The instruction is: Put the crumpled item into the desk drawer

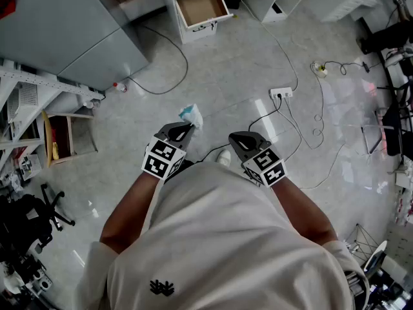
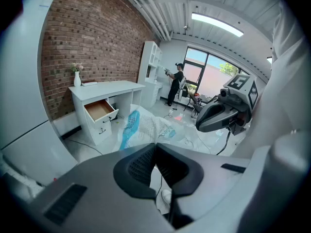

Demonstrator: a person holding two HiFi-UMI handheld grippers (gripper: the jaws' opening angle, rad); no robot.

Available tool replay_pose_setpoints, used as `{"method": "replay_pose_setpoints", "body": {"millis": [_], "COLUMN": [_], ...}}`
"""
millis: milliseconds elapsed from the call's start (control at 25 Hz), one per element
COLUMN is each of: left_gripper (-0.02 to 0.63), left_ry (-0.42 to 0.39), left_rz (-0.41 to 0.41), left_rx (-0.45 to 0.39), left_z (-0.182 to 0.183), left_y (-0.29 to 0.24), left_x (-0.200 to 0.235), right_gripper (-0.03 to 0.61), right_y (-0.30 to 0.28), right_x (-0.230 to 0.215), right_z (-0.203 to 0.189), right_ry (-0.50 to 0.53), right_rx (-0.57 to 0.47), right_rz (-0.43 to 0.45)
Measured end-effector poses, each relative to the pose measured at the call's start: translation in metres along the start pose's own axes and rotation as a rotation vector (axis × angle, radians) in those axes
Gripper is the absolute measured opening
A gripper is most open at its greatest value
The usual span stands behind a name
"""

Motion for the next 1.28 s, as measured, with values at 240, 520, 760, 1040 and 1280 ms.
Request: {"method": "replay_pose_setpoints", "body": {"millis": [240,520,760,1040,1280], "left_gripper": [0.025,0.025,0.025,0.025,0.025], "left_ry": [-0.017,-0.032,-0.044,-0.083,-0.178], "left_rz": [0.017,0.036,0.014,-0.018,-0.031], "left_rx": [0.017,0.038,0.035,0.011,0.030], "left_z": [0.018,0.036,0.049,0.099,0.133], "left_y": [-0.041,-0.074,-0.105,-0.152,-0.180], "left_x": [-0.060,-0.077,-0.024,0.095,0.188], "right_gripper": [0.028,0.029,0.078,0.061,0.054], "right_y": [0.056,0.071,0.022,-0.050,-0.119], "right_x": [-0.038,-0.078,-0.110,-0.169,-0.225], "right_z": [-0.027,-0.044,-0.018,0.062,0.135], "right_ry": [-0.002,-0.031,-0.032,-0.026,0.000], "right_rx": [-0.044,-0.046,-0.043,-0.005,-0.008], "right_rz": [-0.007,0.002,-0.008,-0.039,-0.081]}}
Point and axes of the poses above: the fingertips, and each gripper's own axes: y backward along the fingers, x to its left, z out of its top, the point moved 7 cm from there along y, backward along the fingers, and after that the axes turned 9 degrees about -x, right-handed, at the moved point
